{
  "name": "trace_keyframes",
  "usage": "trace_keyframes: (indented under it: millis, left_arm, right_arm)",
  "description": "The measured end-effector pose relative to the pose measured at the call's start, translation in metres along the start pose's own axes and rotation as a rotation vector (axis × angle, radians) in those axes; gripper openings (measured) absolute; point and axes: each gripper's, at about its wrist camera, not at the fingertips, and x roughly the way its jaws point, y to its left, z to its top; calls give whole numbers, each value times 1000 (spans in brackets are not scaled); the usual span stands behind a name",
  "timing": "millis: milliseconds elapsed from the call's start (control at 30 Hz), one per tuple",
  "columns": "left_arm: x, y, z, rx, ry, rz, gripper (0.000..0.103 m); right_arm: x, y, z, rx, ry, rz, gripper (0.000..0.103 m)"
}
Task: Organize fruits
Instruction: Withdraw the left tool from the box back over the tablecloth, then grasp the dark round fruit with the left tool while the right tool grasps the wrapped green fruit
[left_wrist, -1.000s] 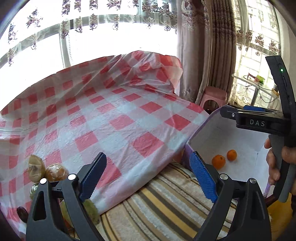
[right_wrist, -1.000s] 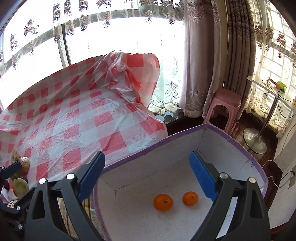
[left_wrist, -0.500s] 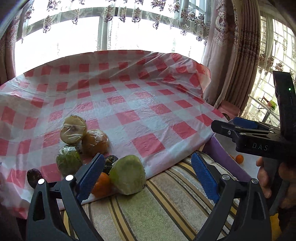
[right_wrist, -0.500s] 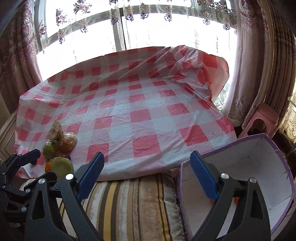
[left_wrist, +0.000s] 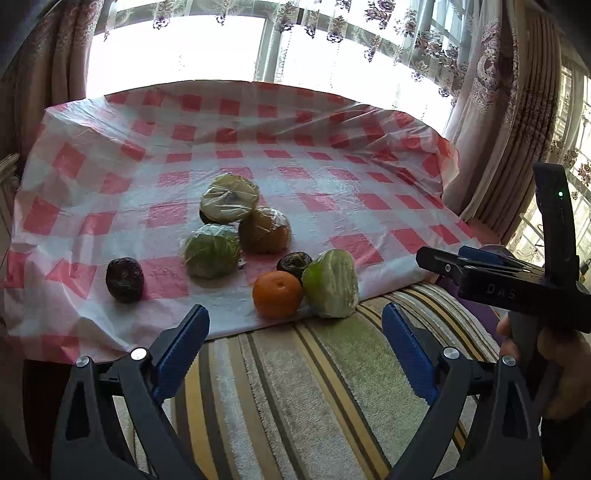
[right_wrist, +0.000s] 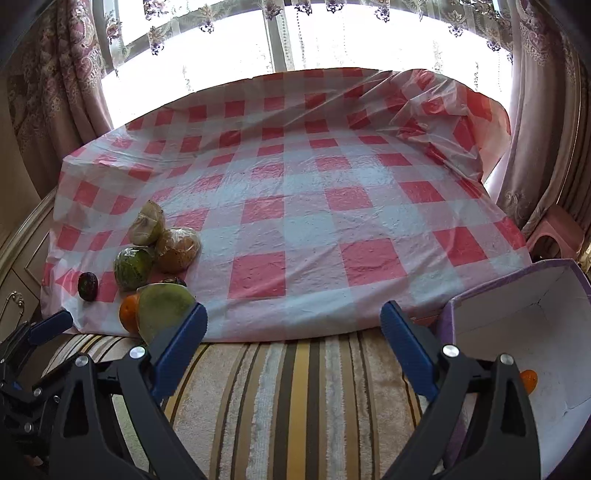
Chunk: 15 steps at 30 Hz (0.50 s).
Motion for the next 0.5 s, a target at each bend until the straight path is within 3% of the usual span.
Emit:
trace_keyframes:
  millis: [200,333,500]
  left_arm:
    - [-5,43,1,-70,-22,110,88]
    - [2,66,6,-100,5,166,78]
    - [11,93,12,-149,30,229,73]
  right_arm:
    - [9,36,-5,-95,32,47,95]
    - [22,57,-6,-149,77,108,95]
    - [40,67,-4,-128,127,143,95]
